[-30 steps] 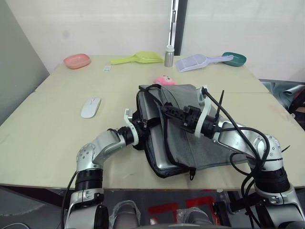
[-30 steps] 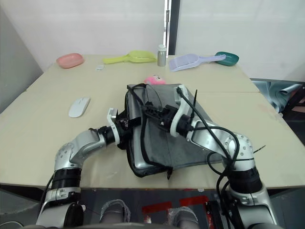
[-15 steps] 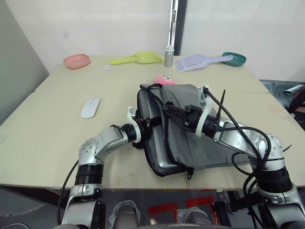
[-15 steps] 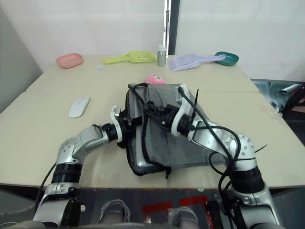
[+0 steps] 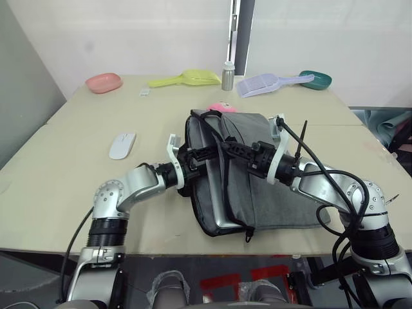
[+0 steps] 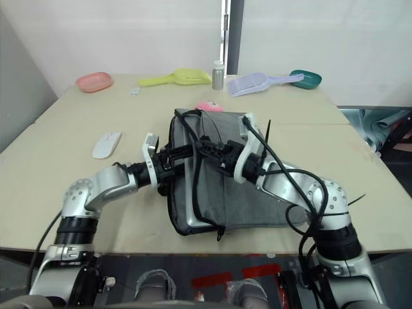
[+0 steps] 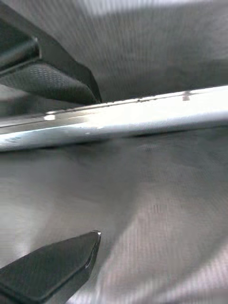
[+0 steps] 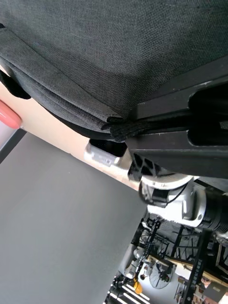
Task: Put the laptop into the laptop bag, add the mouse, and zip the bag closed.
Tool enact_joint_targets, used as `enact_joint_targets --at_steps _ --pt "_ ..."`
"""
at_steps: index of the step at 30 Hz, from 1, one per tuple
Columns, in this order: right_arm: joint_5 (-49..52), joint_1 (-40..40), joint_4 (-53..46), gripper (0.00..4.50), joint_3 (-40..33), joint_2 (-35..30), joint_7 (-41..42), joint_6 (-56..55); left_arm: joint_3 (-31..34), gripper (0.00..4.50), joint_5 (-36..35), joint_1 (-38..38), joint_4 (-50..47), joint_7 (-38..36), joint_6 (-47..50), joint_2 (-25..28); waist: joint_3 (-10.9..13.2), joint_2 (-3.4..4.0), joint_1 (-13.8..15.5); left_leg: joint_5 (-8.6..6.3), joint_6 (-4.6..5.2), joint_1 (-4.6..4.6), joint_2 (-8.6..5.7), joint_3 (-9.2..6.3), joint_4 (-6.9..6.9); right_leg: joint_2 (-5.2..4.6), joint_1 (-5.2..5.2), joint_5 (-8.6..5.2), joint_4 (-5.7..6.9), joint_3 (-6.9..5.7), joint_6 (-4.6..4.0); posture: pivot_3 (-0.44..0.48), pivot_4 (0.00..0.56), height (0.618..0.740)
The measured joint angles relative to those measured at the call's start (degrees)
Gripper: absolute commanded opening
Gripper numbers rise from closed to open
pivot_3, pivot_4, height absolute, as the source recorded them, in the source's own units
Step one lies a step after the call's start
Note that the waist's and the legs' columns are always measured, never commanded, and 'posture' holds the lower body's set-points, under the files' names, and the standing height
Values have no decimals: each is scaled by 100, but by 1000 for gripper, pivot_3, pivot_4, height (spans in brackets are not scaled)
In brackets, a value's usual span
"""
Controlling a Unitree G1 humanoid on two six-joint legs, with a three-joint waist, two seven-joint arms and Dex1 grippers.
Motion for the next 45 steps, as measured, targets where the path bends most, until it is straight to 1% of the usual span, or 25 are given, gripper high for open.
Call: enact_joint_targets --at_steps 3,6,10,12,15,17,19,22,24,26,29,31,33,39,44,45 --pt "-34 -1 66 0 -6 -95 97 11 85 4469 0 -135 0 -179 191 312 0 0 13 0 0 -1 -1 -1 4 -2 1 2 0 0 3 0 150 740" --pt "-91 -1 201 0 -18 -260 210 25 261 4469 -38 -380 -5 -596 458 655 0 0 22 0 0 0 -2 -1 8 -3 2 3 1 1 4 0 150 740" --pt "-137 -1 269 0 -62 -446 393 73 375 4469 -146 -477 -4 -1423 945 1585 -2 3 -14 -1 -1 1 -1 1 7 -2 0 1 2 2 3 0 150 740" --pt "-172 -3 398 0 -110 -543 527 112 382 4469 -146 -337 -87 -1843 1201 2262 -3 4 -22 -1 -1 1 -1 2 5 -2 -2 -1 3 3 1 0 150 740" --pt "-282 -2 563 0 -211 -717 675 167 488 4469 -24 -30 -354 -2572 1494 3024 -3 4 6 -1 -1 0 -2 1 4 -5 -2 -6 2 1 -6 0 150 740" --pt "-331 -8 670 0 -270 -747 732 176 619 4469 447 151 -601 -3230 1562 3305 -3 4 33 -1 -1 0 -2 1 7 -8 0 -30 3 0 -49 0 150 740" --pt "-342 -14 692 0 -299 -750 780 190 795 4469 1090 406 -836 -4076 1506 3579 -3 4 23 -1 -1 0 -3 3 7 -10 1 -34 3 1 -56 0 150 740" --pt "-386 -26 708 0 -317 -766 889 246 1271 4469 2075 964 -1014 -5713 1048 4012 -3 4 -5 -1 0 0 -1 4 4 -8 0 -36 -1 0 -60 0 150 740" --pt "-451 -20 730 0 -315 -776 967 307 1578 4469 2775 1510 -1102 -6885 589 4451 -3 4 -18 -2 1 2 -1 6 -4 -8 1 -37 -8 1 -62 0 150 740" --pt "-504 -7 775 0 -319 -780 1041 353 1712 4469 3392 2011 -1126 -7733 192 4711 -3 4 -12 -2 1 5 -2 9 -11 -10 2 -38 -11 0 -62 0 150 740" --pt "-720 -8 822 0 -311 -778 1230 429 1778 4469 4333 2734 -1105 -8738 -544 4884 -3 4 3 -3 2 5 -1 9 -11 -11 3 -39 -11 -2 -64 0 150 740" --pt "-908 2 829 0 -309 -785 1381 478 1850 4469 4798 3053 -1025 -9176 -933 4960 -3 4 9 -4 5 5 -1 9 -11 -12 3 -40 -11 -2 -64 0 150 740" --pt "-1134 53 830 0 -309 -847 1558 566 1961 4469 5165 3157 -860 -9491 -1234 4968 -3 4 30 -15 25 6 -1 9 -12 -14 3 -41 -10 -4 -65 0 150 740" --pt "-1694 157 853 0 -293 -913 1905 820 2253 4469 5635 3046 -334 -9907 -1589 4981 -3 3 24 -16 27 9 -1 10 -11 -14 2 -43 -2 -4 -72 0 150 740" --pt "-1859 117 884 0 -303 -885 2051 926 2380 4469 5841 3053 -292 -10162 -1805 4981 -3 4 16 -16 28 10 -1 13 -12 -14 2 -46 -1 -3 -77 0 150 740" --pt "-1877 103 896 328 -306 -886 2056 952 2399 4490 5899 3068 -290 -10195 -1862 4981 -3 4 15 -16 28 10 -1 12 -12 -14 2 -46 -1 -3 -77 0 150 740"
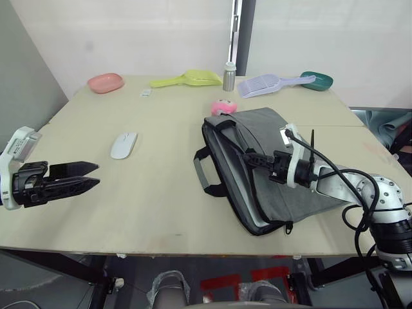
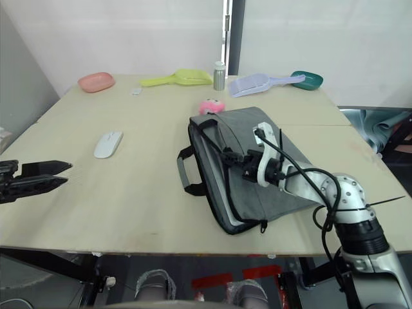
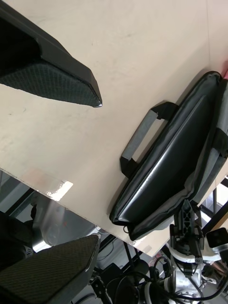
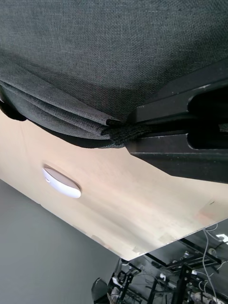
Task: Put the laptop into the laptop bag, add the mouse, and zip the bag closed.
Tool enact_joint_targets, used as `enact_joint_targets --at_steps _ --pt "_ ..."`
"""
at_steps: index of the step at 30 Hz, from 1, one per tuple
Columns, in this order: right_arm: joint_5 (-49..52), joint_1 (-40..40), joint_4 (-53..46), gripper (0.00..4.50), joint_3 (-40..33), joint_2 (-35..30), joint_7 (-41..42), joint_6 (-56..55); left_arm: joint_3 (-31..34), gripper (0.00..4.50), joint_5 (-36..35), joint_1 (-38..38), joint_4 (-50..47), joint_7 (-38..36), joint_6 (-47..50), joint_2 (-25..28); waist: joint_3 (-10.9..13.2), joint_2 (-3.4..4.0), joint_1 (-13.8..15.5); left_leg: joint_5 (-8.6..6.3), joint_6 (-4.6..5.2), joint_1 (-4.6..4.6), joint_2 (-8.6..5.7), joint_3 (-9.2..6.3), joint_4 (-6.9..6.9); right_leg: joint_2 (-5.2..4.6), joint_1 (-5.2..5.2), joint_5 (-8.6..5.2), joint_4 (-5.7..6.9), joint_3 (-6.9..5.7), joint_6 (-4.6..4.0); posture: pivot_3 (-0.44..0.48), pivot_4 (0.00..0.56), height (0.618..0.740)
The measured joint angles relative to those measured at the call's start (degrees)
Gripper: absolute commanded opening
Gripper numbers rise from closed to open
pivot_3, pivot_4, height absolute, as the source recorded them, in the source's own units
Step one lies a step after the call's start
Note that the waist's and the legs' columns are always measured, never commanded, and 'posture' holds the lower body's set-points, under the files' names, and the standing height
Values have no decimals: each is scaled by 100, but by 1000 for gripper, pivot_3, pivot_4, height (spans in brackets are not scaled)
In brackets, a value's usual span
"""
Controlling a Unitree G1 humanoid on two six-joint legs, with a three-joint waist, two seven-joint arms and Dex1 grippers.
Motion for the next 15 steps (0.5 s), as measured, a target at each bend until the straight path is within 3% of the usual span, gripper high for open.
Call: enact_joint_targets --at_steps 6,12,15 --pt "-141 -54 24 2405 -12 -376 250 500 91 4500 295 -45 338 -12 -198 -1 0 0 15 0 1 2 0 1 0 0 1 0 0 1 -1 0 150 740" --pt "-928 299 -482 4437 -518 -2189 1934 721 150 4500 840 -137 918 -59 -615 145 -2 -4 78 -1 3 8 4 2 -16 5 4 -9 -7 0 -6 0 150 740" --pt "-1721 1351 -766 4478 -1265 -3235 3364 485 119 4500 1277 -216 1473 -75 -940 474 -3 -7 145 -5 9 20 4 10 -39 5 11 -15 -27 2 -5 0 150 740"
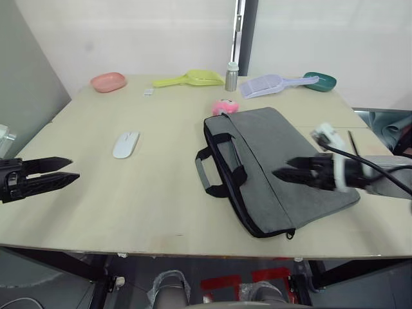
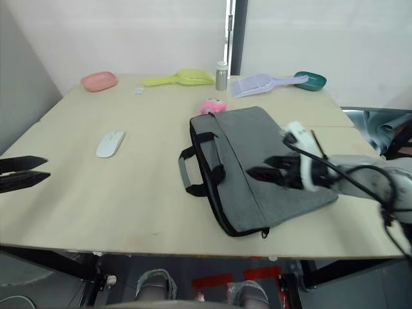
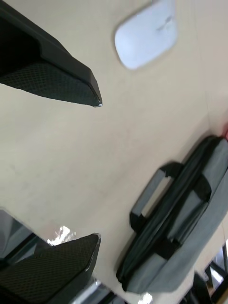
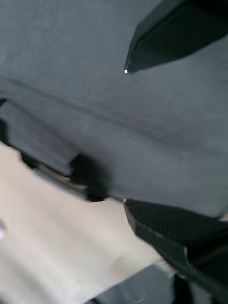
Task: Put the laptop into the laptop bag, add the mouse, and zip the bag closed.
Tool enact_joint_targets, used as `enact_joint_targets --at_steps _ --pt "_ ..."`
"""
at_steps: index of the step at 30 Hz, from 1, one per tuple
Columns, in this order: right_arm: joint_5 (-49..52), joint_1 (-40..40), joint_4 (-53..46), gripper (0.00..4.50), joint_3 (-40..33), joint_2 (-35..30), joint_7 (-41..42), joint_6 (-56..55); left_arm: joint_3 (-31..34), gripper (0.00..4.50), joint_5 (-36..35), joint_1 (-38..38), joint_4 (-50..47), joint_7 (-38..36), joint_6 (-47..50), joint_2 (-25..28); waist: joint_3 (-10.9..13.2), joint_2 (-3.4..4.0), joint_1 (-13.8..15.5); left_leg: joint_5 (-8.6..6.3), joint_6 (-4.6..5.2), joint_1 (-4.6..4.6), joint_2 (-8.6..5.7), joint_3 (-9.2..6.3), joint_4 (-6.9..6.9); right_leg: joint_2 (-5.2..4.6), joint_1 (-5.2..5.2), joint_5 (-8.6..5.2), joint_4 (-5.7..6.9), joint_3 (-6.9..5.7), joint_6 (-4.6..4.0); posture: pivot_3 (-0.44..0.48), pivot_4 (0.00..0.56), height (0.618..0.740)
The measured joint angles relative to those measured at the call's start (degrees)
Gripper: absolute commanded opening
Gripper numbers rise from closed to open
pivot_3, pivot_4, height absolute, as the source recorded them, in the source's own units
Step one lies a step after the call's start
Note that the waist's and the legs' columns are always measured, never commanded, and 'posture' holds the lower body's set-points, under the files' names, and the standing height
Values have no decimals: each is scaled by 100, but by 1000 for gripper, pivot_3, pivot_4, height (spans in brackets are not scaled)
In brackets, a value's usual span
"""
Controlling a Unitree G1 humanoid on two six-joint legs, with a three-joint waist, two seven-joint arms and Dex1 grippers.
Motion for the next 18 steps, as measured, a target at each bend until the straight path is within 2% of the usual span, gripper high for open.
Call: enact_joint_targets --at_steps 3,8,14,18 --pt "-1057 1344 39 4478 -1303 -397 1333 -497 39 4500 381 -100 713 -112 -470 207 -3 -4 29 -3 7 -2 0 9 -7 -3 -3 -3 -14 1 -2 0 150 740" --pt "-2425 2736 181 4478 -2708 -210 2556 -1152 -5 4500 771 -504 1828 -337 -1135 424 -9 -13 25 -5 14 4 4 14 -3 -6 -6 -7 -4 2 -10 0 150 740" --pt "-3183 3161 616 4478 -3562 85 3178 -1501 -105 4500 968 -1279 2737 -535 -1603 705 -10 -10 21 -5 17 21 2 25 6 -18 -5 -9 21 14 -13 0 150 740" --pt "-3340 3099 721 4478 -3687 201 3254 -1536 -306 4500 1022 -1619 2887 -553 -1646 681 -10 -9 -10 -5 17 36 4 28 5 -21 -2 -11 30 18 -17 0 150 740"
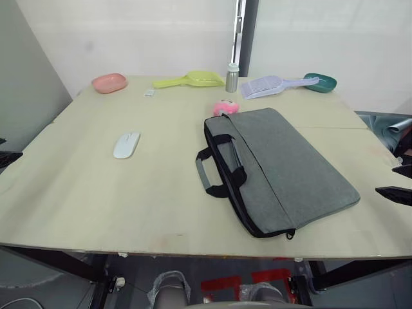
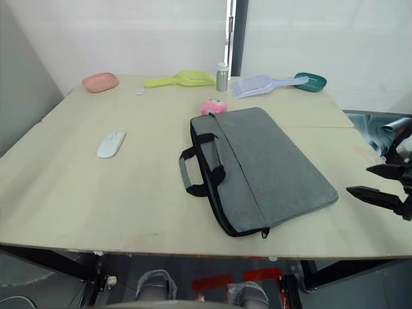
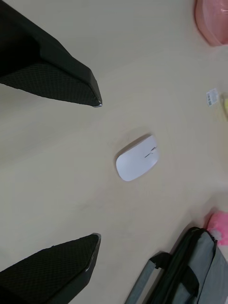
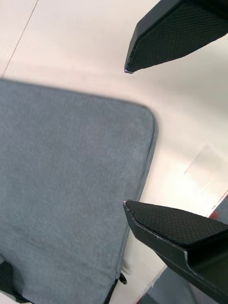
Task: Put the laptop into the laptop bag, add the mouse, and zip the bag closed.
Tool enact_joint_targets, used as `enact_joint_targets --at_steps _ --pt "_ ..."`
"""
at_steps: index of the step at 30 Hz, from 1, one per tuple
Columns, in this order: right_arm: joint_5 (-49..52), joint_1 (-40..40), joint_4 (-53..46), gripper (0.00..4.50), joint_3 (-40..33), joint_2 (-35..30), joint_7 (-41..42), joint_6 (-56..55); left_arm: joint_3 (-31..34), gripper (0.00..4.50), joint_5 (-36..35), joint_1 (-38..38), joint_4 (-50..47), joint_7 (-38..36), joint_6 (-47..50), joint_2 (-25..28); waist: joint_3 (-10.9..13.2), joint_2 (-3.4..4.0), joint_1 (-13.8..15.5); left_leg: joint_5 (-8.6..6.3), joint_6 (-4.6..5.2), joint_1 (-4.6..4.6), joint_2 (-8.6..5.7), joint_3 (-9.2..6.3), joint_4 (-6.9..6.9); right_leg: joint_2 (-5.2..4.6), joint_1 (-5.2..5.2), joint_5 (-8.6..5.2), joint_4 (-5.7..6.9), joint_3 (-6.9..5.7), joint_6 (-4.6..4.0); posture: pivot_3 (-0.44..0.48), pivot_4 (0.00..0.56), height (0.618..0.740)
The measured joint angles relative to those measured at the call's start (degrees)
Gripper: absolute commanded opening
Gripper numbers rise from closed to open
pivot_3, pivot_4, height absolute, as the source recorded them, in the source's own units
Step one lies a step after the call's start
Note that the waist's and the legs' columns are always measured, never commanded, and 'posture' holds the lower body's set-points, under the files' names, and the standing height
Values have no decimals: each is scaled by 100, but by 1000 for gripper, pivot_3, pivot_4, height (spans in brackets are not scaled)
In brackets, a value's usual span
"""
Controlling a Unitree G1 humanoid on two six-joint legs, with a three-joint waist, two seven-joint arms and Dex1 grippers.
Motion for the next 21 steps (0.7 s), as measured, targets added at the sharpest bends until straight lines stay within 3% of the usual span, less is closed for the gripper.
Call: enact_joint_targets --at_steps 3,7,12,14,21 --pt "-14 -321 -8 4478 112 60 -21 -86 -289 4500 61 -311 -2 145 83 -169 1 5 -25 0 0 23 -1 13 -2 0 10 -1 9 10 -2 0 150 740" --pt "275 -1652 -288 4478 867 335 -463 -319 -840 4500 423 -884 93 789 122 -679 -1 8 -93 1 -1 52 -1 25 2 0 15 -2 41 27 -5 0 150 740" --pt "424 -3531 -592 4478 2523 999 -1365 -296 -1281 4500 784 -1546 99 1724 -30 -1507 -5 5 -162 8 -5 55 -1 22 29 7 15 -5 84 31 -13 0 150 740" --pt "380 -4604 -653 4478 3466 1672 -1934 -161 -1514 4500 923 -1927 87 2306 1 -2018 -5 8 -177 14 -8 51 -3 20 41 12 11 -5 100 30 -14 0 150 740" --pt "-615 -6204 6 4478 5198 2895 -3056 -87 -1986 4500 1481 -2456 277 3537 -63 -3004 -6 6 -145 27 -33 16 -4 -10 46 15 9 -9 93 -1 -21 0 150 740"
